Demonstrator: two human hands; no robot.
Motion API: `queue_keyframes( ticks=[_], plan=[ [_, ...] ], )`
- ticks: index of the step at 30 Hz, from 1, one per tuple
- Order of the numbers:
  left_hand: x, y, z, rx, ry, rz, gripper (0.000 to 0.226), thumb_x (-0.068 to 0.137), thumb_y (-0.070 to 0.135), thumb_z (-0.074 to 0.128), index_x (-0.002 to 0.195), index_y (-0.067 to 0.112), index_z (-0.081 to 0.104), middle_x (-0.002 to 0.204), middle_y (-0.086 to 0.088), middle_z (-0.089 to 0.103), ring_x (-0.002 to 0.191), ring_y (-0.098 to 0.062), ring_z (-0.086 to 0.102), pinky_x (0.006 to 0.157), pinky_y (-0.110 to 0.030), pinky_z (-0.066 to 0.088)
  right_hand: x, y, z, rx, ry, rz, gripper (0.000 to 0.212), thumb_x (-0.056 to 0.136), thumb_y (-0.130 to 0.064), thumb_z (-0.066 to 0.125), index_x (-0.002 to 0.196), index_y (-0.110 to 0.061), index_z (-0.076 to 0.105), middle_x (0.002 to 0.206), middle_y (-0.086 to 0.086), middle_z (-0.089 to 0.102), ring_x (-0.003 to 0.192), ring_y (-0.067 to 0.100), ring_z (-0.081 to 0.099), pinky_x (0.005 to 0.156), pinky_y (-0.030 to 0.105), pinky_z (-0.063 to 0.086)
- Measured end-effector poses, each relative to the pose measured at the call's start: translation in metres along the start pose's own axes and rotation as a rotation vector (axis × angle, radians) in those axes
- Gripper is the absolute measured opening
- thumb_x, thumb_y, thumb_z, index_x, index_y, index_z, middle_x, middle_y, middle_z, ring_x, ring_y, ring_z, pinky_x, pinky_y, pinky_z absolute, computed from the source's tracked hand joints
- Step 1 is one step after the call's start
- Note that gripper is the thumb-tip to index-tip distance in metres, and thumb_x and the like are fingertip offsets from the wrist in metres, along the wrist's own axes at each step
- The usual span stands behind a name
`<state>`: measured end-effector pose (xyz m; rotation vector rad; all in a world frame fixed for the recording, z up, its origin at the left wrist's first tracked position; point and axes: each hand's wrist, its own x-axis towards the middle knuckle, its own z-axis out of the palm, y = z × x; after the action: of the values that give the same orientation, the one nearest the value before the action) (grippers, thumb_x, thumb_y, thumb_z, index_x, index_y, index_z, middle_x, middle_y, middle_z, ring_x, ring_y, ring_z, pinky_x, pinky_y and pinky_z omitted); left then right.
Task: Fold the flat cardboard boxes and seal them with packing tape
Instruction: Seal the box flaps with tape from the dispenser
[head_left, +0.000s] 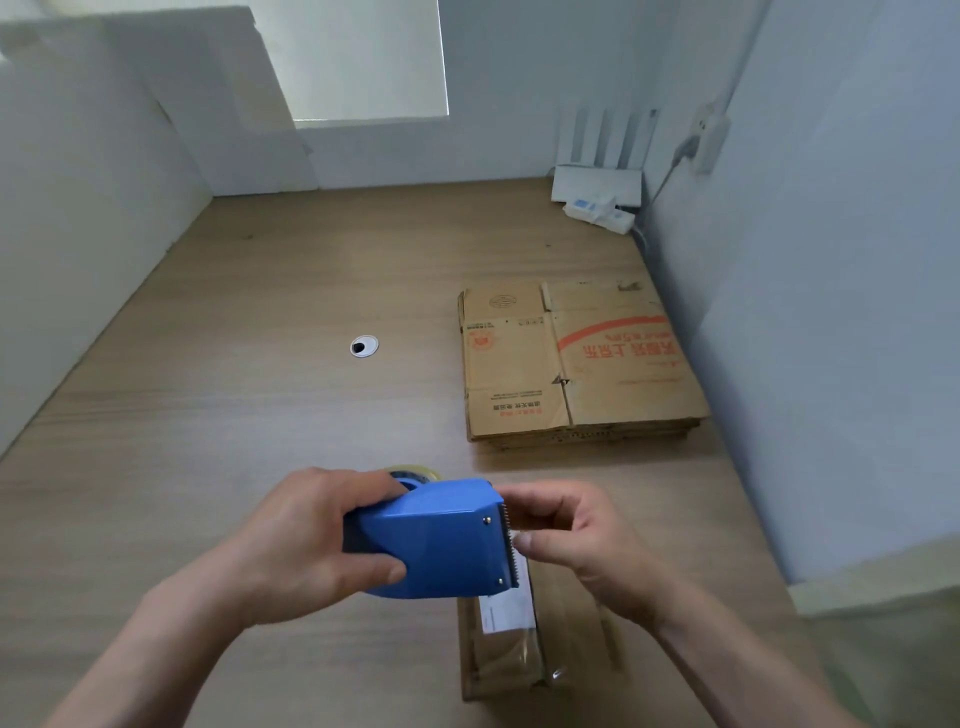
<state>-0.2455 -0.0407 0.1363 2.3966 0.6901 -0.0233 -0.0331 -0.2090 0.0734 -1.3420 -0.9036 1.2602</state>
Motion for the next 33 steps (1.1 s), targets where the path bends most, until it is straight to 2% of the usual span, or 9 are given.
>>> queue_keyframes(
  ticks=[4, 6, 9, 12, 16, 21, 24, 27, 33],
  plan=[
    [0.003, 0.002, 0.003, -0.007, 0.0, 0.018, 0.038, 0.056, 0.053, 0.065, 0.087, 0.032, 0.068, 0.079, 0.015, 0.066, 0.075, -0.011, 0.061, 0.066, -0.037, 0.05, -0.003, 0.008, -0.001, 0.061, 0.089, 0.025, 0.05, 0.083, 0.001, 0.062, 0.132, -0.006, 0.062, 0.118, 0.01, 0.073, 0.115, 0.024, 0.067, 0.099, 0.038, 0.054],
    [0.003, 0.004, 0.004, -0.031, -0.018, 0.024, 0.037, 0.056, 0.051, 0.066, 0.087, 0.031, 0.068, 0.079, 0.015, 0.067, 0.074, -0.011, 0.062, 0.065, -0.038, 0.051, -0.003, 0.011, 0.0, 0.05, 0.149, 0.059, 0.042, 0.087, 0.003, 0.068, 0.128, -0.006, 0.065, 0.104, 0.011, 0.074, 0.099, 0.021, 0.07, 0.089, 0.034, 0.057],
    [0.004, 0.004, 0.008, -0.092, -0.047, 0.011, 0.037, 0.055, 0.049, 0.068, 0.086, 0.03, 0.07, 0.079, 0.012, 0.068, 0.073, -0.013, 0.062, 0.065, -0.039, 0.051, -0.003, 0.013, 0.002, 0.023, 0.242, 0.079, 0.019, 0.088, 0.003, 0.069, 0.106, -0.002, 0.073, 0.086, 0.017, 0.072, 0.072, 0.016, 0.066, 0.069, 0.029, 0.056],
    [0.006, -0.001, 0.014, -0.163, -0.052, -0.01, 0.035, 0.054, 0.046, 0.07, 0.086, 0.03, 0.068, 0.075, 0.007, 0.066, 0.07, -0.015, 0.061, 0.065, -0.04, 0.05, -0.006, 0.013, 0.002, 0.089, 0.308, 0.097, 0.003, 0.086, 0.003, 0.071, 0.085, 0.0, 0.07, 0.072, 0.015, 0.068, 0.063, 0.017, 0.063, 0.061, 0.029, 0.053],
    [0.013, -0.009, 0.021, -0.236, -0.123, -0.028, 0.036, 0.057, 0.045, 0.072, 0.091, 0.037, 0.068, 0.077, 0.005, 0.067, 0.071, -0.015, 0.061, 0.063, -0.031, 0.047, -0.012, 0.008, -0.003, 0.081, 0.3, 0.146, 0.01, 0.086, 0.002, 0.07, 0.077, -0.003, 0.067, 0.069, 0.01, 0.068, 0.059, 0.018, 0.062, 0.057, 0.029, 0.051],
    [0.03, -0.052, 0.004, -0.3, -0.104, -0.186, 0.039, 0.052, 0.051, 0.072, 0.083, 0.027, 0.069, 0.073, -0.005, 0.064, 0.064, -0.013, 0.057, 0.062, -0.032, 0.04, -0.008, 0.015, -0.058, 0.062, 0.528, 0.249, 0.018, 0.088, 0.0, 0.07, 0.072, -0.005, 0.063, 0.062, 0.009, 0.064, 0.051, 0.014, 0.056, 0.05, 0.027, 0.046],
    [0.048, -0.068, 0.005, -0.298, -0.19, -0.274, 0.039, 0.049, 0.053, 0.073, 0.08, 0.03, 0.071, 0.071, 0.002, 0.066, 0.064, -0.011, 0.06, 0.062, -0.029, 0.041, 0.006, 0.032, -0.074, -0.011, 0.554, 0.346, 0.019, 0.09, -0.005, 0.07, 0.072, -0.007, 0.065, 0.064, 0.009, 0.066, 0.051, 0.012, 0.057, 0.05, 0.028, 0.046],
    [0.066, -0.076, 0.013, -0.268, -0.238, -0.345, 0.041, 0.052, 0.049, 0.075, 0.079, 0.019, 0.071, 0.074, 0.0, 0.068, 0.067, -0.014, 0.062, 0.064, -0.029, 0.041, 0.02, 0.048, -0.076, -0.048, 0.574, 0.401, 0.02, 0.091, -0.006, 0.069, 0.072, -0.007, 0.066, 0.064, 0.008, 0.067, 0.053, 0.013, 0.058, 0.05, 0.028, 0.046],
    [0.08, -0.085, 0.023, -0.226, -0.272, -0.401, 0.035, 0.056, 0.045, 0.074, 0.079, 0.018, 0.072, 0.075, 0.001, 0.07, 0.071, -0.018, 0.063, 0.066, -0.031, 0.042, 0.028, 0.067, -0.072, -0.148, 0.629, 0.454, 0.018, 0.09, -0.008, 0.069, 0.072, -0.007, 0.068, 0.063, 0.007, 0.067, 0.057, 0.015, 0.059, 0.053, 0.029, 0.046]
  ],
)
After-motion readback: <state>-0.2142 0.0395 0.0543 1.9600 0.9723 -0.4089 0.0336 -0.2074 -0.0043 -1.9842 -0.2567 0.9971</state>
